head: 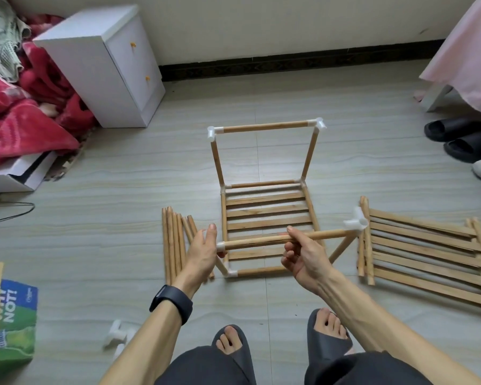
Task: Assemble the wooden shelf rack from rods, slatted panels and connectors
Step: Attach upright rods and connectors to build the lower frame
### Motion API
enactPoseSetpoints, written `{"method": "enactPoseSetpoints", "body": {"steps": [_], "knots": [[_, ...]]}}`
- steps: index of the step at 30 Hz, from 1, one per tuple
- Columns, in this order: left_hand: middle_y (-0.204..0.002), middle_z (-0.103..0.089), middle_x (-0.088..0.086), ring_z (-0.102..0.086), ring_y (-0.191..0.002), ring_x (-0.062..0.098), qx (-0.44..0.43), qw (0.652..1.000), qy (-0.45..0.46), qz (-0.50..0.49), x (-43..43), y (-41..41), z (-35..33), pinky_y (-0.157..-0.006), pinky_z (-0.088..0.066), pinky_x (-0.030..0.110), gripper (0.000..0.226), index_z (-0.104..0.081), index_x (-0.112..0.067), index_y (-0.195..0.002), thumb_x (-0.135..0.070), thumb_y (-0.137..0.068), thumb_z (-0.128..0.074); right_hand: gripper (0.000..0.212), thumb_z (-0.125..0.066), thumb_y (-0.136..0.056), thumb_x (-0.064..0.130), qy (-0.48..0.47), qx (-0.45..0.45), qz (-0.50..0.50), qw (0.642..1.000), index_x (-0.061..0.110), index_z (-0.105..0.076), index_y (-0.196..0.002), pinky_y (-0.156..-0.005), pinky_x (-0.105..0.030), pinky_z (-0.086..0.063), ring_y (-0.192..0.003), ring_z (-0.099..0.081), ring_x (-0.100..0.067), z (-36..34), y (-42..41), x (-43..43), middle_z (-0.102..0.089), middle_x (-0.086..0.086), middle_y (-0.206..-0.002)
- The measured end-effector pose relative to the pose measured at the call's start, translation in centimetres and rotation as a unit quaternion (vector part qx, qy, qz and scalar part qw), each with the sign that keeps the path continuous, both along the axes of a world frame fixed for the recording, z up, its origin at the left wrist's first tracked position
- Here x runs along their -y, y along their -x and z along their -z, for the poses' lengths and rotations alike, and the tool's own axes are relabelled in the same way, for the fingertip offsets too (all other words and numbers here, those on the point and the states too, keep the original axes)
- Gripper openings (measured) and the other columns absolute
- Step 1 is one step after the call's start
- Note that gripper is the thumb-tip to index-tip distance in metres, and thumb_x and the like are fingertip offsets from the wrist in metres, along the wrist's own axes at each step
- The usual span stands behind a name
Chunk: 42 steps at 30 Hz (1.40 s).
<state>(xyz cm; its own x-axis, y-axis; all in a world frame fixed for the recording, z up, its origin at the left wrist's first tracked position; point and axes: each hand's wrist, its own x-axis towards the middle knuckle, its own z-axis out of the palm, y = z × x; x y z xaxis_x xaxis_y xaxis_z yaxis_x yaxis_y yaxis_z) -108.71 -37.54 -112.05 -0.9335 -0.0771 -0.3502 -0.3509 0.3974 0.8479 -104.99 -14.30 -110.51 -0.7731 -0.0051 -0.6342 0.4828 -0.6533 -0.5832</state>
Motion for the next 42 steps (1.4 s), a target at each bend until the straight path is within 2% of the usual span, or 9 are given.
{"method": "enactPoseSetpoints", "body": {"steps": [6,11,15,19,21,24,31,36,42], "knots": [[-0.08,-0.077,0.003,-0.073,-0.079,0.01,0.002,0.999,-0.004,0.038,0.7,-0.4,0.2,-0.07,-0.048,0.031,0.041,-0.049,-0.026,-0.105,-0.062,-0.102,-0.029,0.023,-0.066,-0.099,0.03,-0.014,0.008,-0.03,0.999,0.007,-0.067,-0.094,-0.049,-0.023,-0.051,-0.051,-0.054,-0.009,-0.6,0.6,-0.1,-0.06,-0.002,-0.064],[-0.098,-0.065,0.005,-0.065,-0.09,0.019,-0.013,0.997,0.056,0.049,-0.2,0.8,-0.6,-0.067,-0.044,0.03,0.035,-0.049,-0.025,-0.098,-0.054,-0.105,-0.03,0.038,-0.063,-0.099,0.04,-0.14,-0.035,-0.131,0.981,0.005,-0.073,-0.108,-0.066,-0.027,-0.056,-0.067,-0.065,-0.014,-0.8,-1.2,-1.0,-0.075,-0.007,-0.089],[-0.09,-0.055,-0.006,-0.056,-0.083,0.016,-0.187,0.927,0.306,0.114,-0.7,1.4,-2.7,-0.067,-0.046,0.032,0.016,-0.048,-0.03,-0.101,-0.04,-0.106,-0.037,0.032,-0.06,-0.097,0.048,-0.386,-0.125,-0.077,0.911,0.019,-0.075,-0.093,-0.059,-0.024,-0.051,-0.063,-0.062,-0.005,-0.8,-3.2,-5.4,-0.069,0.005,-0.073],[-0.107,-0.057,-0.009,-0.053,-0.098,0.011,-0.227,0.869,0.354,0.26,-5.7,2.6,-5.6,-0.087,-0.048,0.033,0.035,-0.052,-0.028,-0.124,-0.051,-0.102,-0.04,0.031,-0.062,-0.094,0.056,-0.535,-0.105,0.124,0.829,0.025,-0.061,-0.096,-0.06,-0.018,-0.045,-0.074,-0.062,-0.003,-1.6,-1.0,-10.6,-0.065,0.008,-0.085],[-0.119,-0.059,-0.007,-0.054,-0.108,0.012,-0.176,0.873,0.311,0.332,-9.8,3.2,-6.6,-0.095,-0.05,0.037,0.043,-0.05,-0.028,-0.132,-0.056,-0.101,-0.04,0.043,-0.061,-0.093,0.06,-0.509,-0.095,0.115,0.848,0.021,-0.057,-0.111,-0.077,-0.027,-0.048,-0.097,-0.063,-0.013,-1.7,1.2,-12.4,-0.064,0.001,-0.107],[-0.133,-0.061,0.001,-0.058,-0.117,0.019,-0.075,0.895,0.21,0.387,-16.0,4.2,-7.3,-0.101,-0.05,0.041,0.049,-0.052,-0.02,-0.138,-0.053,-0.102,-0.046,0.046,-0.054,-0.097,0.062,-0.52,-0.069,-0.057,0.85,0.019,-0.06,-0.11,-0.099,-0.045,-0.049,-0.121,-0.058,-0.027,-0.1,3.7,-13.5,-0.064,-0.006,-0.121],[-0.121,-0.07,0.005,-0.066,-0.106,0.023,0.019,0.89,0.132,0.437,-22.4,5.3,-5.4,-0.093,-0.052,0.035,0.048,-0.057,-0.015,-0.135,-0.049,-0.104,-0.044,0.051,-0.049,-0.087,0.072,-0.405,-0.111,-0.077,0.904,0.024,-0.063,-0.096,-0.107,-0.053,-0.046,-0.111,-0.064,-0.022,2.5,3.0,-14.4,-0.067,-0.004,-0.103],[-0.088,-0.067,-0.006,-0.059,-0.079,0.008,-0.01,0.893,0.135,0.429,-21.4,5.3,-4.0,-0.065,-0.041,0.02,0.036,-0.067,-0.019,-0.122,-0.042,-0.107,-0.044,0.053,-0.047,-0.098,0.064,-0.404,-0.119,-0.052,0.906,0.015,-0.065,-0.09,-0.103,-0.058,-0.047,-0.105,-0.068,-0.031,2.6,3.3,-14.6,-0.073,-0.016,-0.102],[-0.079,-0.063,-0.013,-0.053,-0.068,0.0,-0.021,0.891,0.134,0.432,-20.2,5.3,-4.6,-0.06,-0.037,0.019,0.033,-0.067,-0.022,-0.117,-0.042,-0.107,-0.042,0.065,-0.043,-0.08,0.084,-0.391,-0.116,-0.067,0.911,0.021,-0.059,-0.085,-0.099,-0.061,-0.05,-0.094,-0.066,-0.033,2.7,3.9,-14.1,-0.064,-0.008,-0.088]]}}
